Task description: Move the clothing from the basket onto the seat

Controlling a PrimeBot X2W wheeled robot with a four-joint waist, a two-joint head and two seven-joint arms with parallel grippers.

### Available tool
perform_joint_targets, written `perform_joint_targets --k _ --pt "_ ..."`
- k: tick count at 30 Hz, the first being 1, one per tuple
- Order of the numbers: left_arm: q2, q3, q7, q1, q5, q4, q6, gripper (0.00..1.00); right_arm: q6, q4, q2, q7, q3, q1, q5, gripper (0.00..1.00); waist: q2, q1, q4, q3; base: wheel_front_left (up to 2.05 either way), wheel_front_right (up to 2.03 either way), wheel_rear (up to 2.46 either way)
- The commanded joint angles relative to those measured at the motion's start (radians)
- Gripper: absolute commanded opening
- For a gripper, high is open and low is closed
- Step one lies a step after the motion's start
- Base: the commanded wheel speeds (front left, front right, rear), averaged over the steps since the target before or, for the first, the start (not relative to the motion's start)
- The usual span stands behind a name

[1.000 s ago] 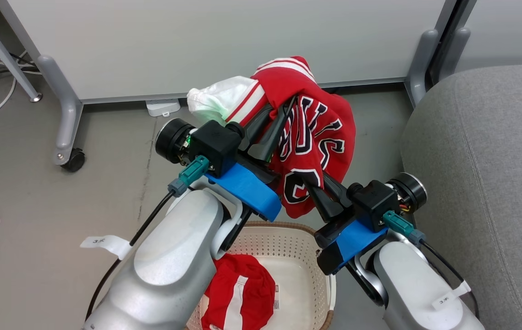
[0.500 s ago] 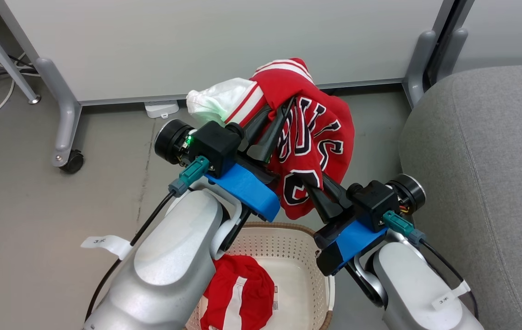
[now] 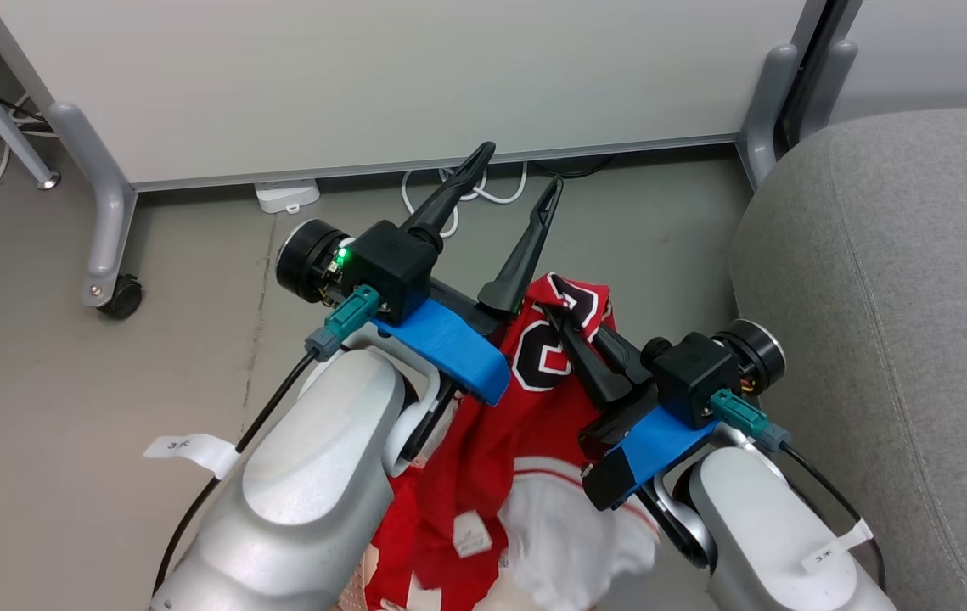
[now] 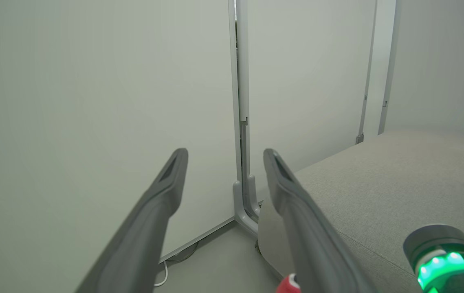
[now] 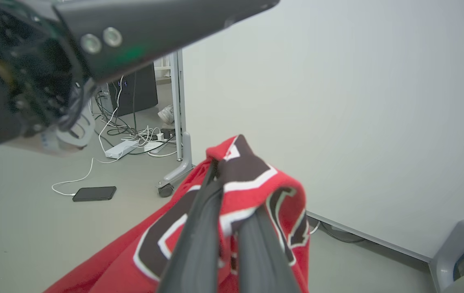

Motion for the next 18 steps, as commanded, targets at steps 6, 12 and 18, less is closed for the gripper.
perform_joint_targets --k 6,12,18 --pt "0.0 0.016 -0.005 -0.001 0.018 -0.013 -0.002 1.0 0.0 -0.023 -0.001 -0.001 -0.02 -0.016 -0.008 0.0 0.0 0.0 -0.015 0.028 0.0 0.0 0.0" --pt "-0.001 0.033 -0.004 0.004 0.043 -0.022 -0.002 1.0 0.0 -0.061 -0.001 -0.001 -0.066 0.004 -0.024 0.0 0.0 0.0 -0.046 0.065 0.0 0.0 0.0" --pt "-0.001 0.03 -0.004 0.005 0.069 -0.038 -0.001 1.0 0.0 -0.105 -0.001 -0.001 -0.12 0.025 -0.038 0.0 0.0 0.0 -0.082 0.103 0.0 0.0 0.0"
